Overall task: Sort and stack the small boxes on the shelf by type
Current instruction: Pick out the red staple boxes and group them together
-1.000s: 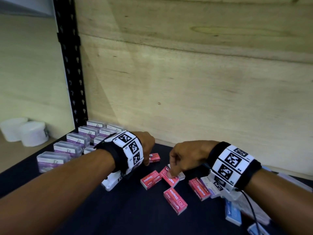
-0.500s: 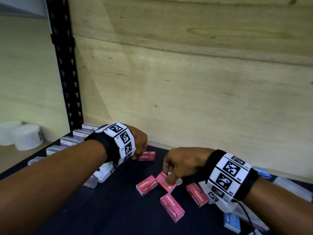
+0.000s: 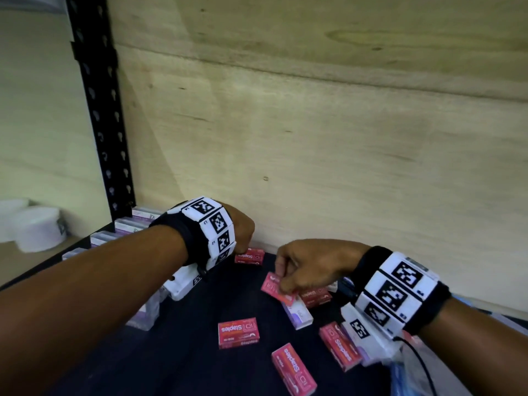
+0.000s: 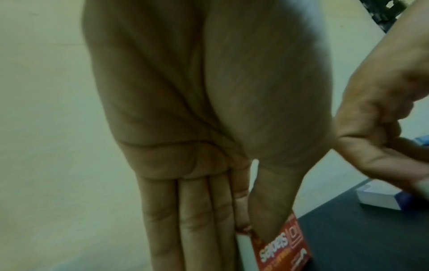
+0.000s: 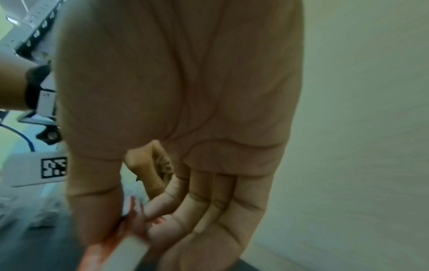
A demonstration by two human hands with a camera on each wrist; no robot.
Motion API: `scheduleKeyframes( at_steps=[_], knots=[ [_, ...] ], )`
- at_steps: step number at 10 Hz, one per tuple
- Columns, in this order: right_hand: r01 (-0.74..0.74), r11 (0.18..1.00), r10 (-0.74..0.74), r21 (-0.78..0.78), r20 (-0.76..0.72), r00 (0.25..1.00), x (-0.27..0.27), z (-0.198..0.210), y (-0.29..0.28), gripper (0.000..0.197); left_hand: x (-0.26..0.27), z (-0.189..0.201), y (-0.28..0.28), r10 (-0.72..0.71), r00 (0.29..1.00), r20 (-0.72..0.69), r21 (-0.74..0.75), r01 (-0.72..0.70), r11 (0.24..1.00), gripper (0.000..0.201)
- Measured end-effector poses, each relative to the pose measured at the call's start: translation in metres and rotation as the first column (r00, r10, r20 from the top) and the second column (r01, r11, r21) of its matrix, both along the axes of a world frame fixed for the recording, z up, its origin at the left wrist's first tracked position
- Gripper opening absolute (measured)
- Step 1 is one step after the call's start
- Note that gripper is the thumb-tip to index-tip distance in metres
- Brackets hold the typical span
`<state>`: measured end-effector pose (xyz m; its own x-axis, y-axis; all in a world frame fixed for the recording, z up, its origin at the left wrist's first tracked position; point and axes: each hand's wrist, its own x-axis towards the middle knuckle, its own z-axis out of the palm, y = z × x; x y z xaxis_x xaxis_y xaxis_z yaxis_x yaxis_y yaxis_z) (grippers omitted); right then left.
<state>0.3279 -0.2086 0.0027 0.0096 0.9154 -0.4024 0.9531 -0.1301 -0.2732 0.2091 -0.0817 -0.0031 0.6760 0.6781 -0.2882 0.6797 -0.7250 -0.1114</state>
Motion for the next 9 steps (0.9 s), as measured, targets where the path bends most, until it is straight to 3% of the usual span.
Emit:
scheduleKeyframes(
  at_steps=[2, 3, 4, 5, 7, 8, 9],
  knots=[
    [0.101, 0.992, -0.109, 0.074, 0.112, 0.988, 0.027, -0.002, 0.018, 0.017, 0.005, 0.000, 0.017, -0.005, 1.000, 0.015, 0.007, 0.005, 1.000, 0.015],
    [0.082, 0.988, -0.107, 0.130, 0.199, 0.974, 0.028, -0.010, 0.025, 0.018, 0.007, 0.000, 0.022, -0.052, 0.998, -0.020, 0.060, 0.053, 0.997, 0.032],
    [0.049, 0.983, -0.093, 0.177, 0.248, 0.964, 0.025, -0.015, 0.029, 0.020, 0.006, 0.006, 0.016, -0.118, 0.990, -0.078, 0.054, 0.122, 0.991, 0.033],
    [0.038, 0.981, -0.086, 0.190, 0.251, 0.964, 0.025, -0.017, 0.029, 0.022, 0.012, -0.002, 0.014, -0.110, 0.994, 0.022, -0.011, 0.111, 0.994, 0.032],
    [0.036, 0.982, -0.091, 0.184, 0.302, 0.949, 0.031, -0.017, 0.025, 0.028, 0.019, -0.002, 0.004, -0.121, 0.993, 0.008, 0.035, 0.120, 0.992, 0.030],
    [0.043, 0.982, -0.105, 0.186, 0.335, 0.936, 0.033, -0.019, 0.022, 0.030, 0.022, 0.003, -0.003, -0.161, 0.986, 0.033, -0.008, 0.161, 0.987, 0.009],
    [0.048, 0.981, -0.115, 0.189, 0.362, 0.925, 0.033, -0.021, 0.019, 0.031, 0.023, 0.010, -0.002, -0.156, 0.983, 0.097, -0.090, 0.165, 0.982, 0.030]
  ],
)
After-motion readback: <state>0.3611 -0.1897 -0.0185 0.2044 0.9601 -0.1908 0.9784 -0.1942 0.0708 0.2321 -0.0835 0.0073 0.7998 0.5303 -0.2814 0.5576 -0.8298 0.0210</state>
